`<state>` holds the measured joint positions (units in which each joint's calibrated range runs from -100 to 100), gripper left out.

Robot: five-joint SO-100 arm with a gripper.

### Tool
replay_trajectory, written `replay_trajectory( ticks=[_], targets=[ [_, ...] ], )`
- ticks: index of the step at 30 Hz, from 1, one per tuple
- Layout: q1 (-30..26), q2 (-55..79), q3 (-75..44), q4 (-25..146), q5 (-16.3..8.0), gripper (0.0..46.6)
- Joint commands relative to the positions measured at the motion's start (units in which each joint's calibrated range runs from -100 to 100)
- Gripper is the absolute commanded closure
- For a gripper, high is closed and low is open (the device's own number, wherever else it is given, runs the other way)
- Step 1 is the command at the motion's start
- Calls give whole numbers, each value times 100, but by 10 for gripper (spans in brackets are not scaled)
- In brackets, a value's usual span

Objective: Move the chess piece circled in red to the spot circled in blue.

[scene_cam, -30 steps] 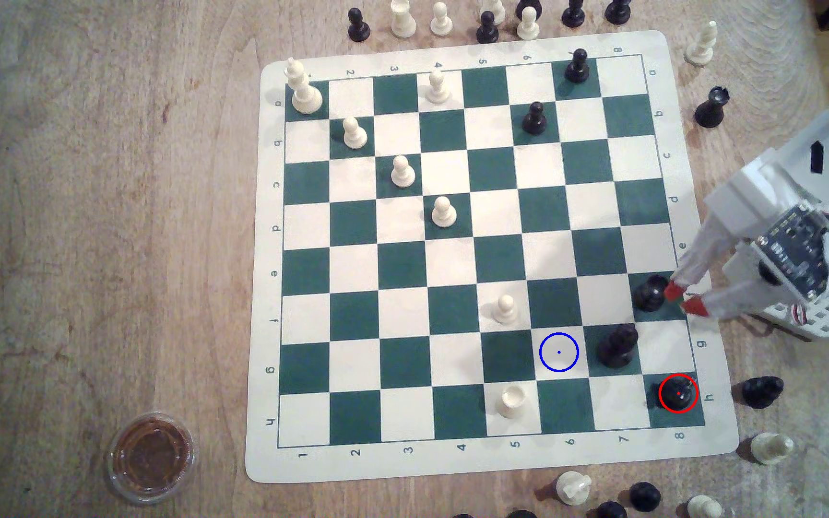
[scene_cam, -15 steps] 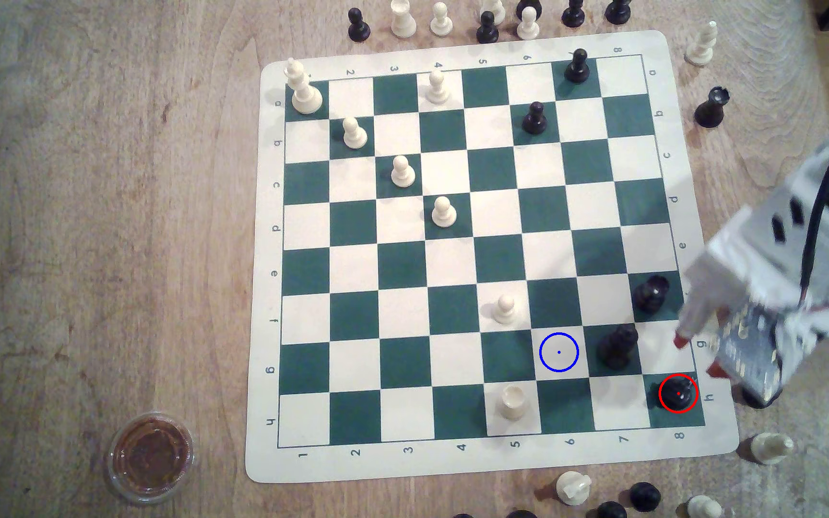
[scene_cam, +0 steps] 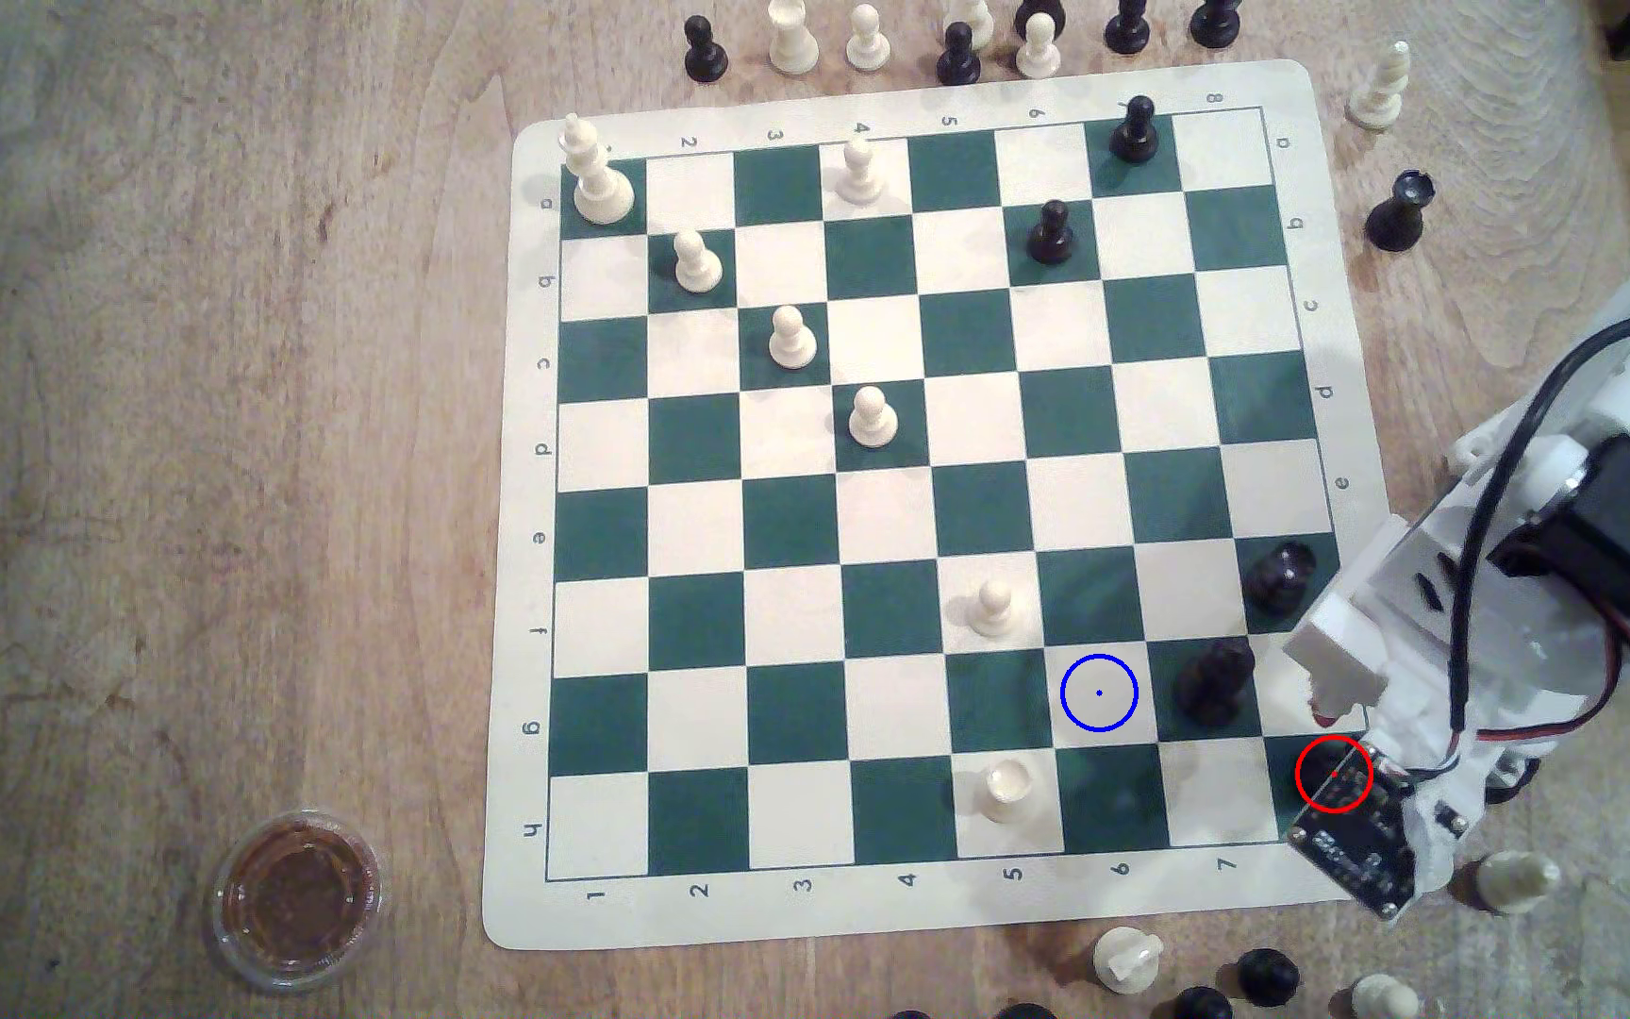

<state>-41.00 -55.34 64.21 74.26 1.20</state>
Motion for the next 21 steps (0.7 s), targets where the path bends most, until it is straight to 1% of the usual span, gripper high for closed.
replay_trajectory(
  ticks=[1, 4, 9, 15, 21],
  targets=[
    [-49, 93, 7, -178, -5, 378],
    [-33, 152, 52, -227, -24, 378],
    [-135, 313, 333, -563, -83, 377],
    [-252, 500, 378, -850, -171, 378],
    [-221, 806, 369, -1054, -171, 380]
  ],
)
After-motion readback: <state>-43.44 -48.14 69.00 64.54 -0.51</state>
